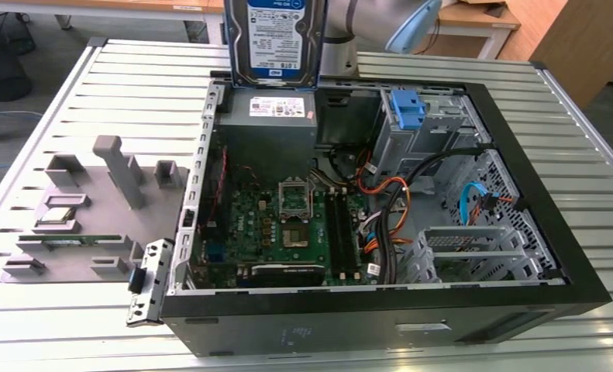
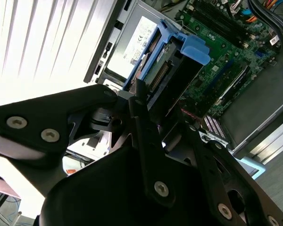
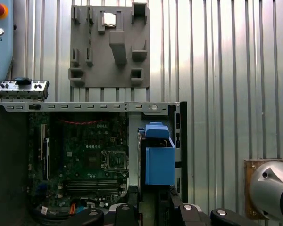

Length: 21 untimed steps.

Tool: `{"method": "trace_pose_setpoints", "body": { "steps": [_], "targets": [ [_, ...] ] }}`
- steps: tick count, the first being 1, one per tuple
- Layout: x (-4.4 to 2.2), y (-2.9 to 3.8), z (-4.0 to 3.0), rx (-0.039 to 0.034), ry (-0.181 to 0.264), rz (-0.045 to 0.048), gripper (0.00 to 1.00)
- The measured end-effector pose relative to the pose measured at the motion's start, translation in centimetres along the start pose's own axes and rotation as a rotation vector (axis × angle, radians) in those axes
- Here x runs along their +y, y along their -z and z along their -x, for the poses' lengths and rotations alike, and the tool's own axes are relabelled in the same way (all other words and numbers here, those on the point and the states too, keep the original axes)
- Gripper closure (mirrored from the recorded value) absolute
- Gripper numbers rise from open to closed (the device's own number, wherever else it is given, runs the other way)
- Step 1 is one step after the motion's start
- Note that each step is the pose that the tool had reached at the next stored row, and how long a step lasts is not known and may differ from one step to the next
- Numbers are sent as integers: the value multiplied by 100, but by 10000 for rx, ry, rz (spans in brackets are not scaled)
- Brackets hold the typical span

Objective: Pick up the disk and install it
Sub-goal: 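Pick up the disk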

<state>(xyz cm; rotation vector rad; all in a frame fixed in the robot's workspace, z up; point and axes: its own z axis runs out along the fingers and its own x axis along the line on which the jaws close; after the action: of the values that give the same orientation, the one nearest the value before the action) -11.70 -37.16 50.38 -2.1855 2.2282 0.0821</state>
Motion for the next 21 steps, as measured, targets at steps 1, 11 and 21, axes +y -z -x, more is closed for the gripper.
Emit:
{"method": "trace_pose_setpoints", "body": {
  "steps": [1,11,21],
  "targets": [
    [-4,0,0,0,1,0,65],
    [-59,-2,1,0,-1,0,65],
    [-81,-2,2,0,-1,1,65]
  ]
}}
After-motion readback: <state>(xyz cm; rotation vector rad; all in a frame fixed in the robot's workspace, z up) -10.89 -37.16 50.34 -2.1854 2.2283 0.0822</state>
